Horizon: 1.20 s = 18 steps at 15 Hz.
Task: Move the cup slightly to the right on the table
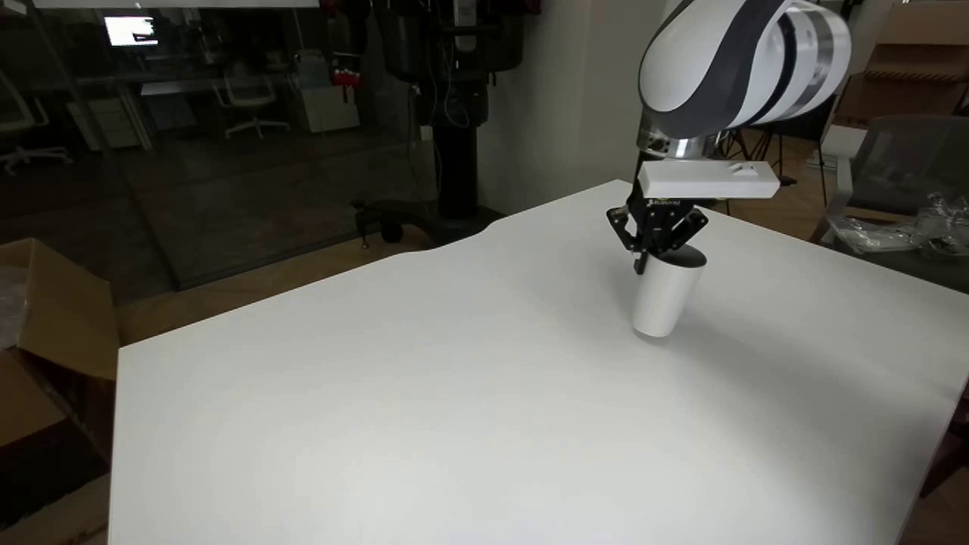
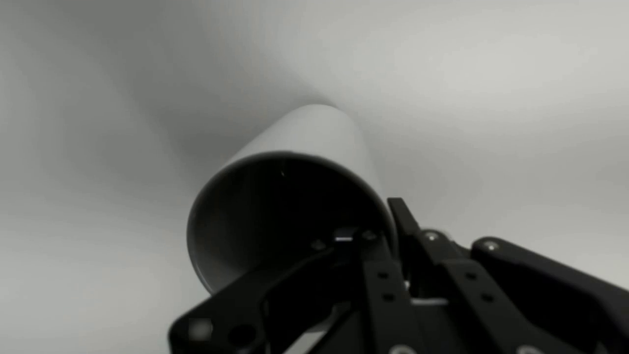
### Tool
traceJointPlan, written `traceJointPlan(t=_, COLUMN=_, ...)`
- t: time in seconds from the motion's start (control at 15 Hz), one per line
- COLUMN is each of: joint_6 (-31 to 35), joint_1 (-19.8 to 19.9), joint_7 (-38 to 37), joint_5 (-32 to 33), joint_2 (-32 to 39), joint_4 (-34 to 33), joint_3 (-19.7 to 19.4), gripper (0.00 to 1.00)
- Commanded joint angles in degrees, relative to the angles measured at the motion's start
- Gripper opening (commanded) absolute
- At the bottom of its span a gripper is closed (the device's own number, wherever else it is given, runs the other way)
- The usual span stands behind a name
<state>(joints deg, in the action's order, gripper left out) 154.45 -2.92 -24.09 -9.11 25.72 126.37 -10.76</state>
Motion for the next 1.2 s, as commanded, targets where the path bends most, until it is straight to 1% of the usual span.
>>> traceJointPlan(t=0.0, joint_6=-2.55, joint_1=1.35, joint_7=-0.45, joint_5=-0.27, joint_2=-1.3, joint_4=-0.45, joint_3=0.81, gripper=0.03)
traceJointPlan(t=0.4, joint_6=-4.97, joint_1=2.25, joint_7=-0.35, joint_5=-0.66, joint_2=-0.85, joint_4=-1.37, joint_3=1.48, gripper=0.03)
traceJointPlan(t=0.47, joint_6=-5.24, joint_1=2.23, joint_7=-0.52, joint_5=-0.62, joint_2=-0.85, joint_4=-1.4, joint_3=1.47, gripper=0.36)
traceJointPlan(t=0.53, joint_6=-5.57, joint_1=2.24, joint_7=-0.61, joint_5=-0.59, joint_2=-0.86, joint_4=-1.44, joint_3=1.48, gripper=0.36)
traceJointPlan(t=0.93, joint_6=-6.14, joint_1=2.01, joint_7=-1.1, joint_5=-0.38, joint_2=-1.39, joint_4=-1.81, joint_3=1.4, gripper=0.75)
traceJointPlan(t=1.13, joint_6=-5.54, joint_1=1.49, joint_7=-1.83, joint_5=-0.49, joint_2=-3.4, joint_4=-0.34, joint_3=1.48, gripper=0.96)
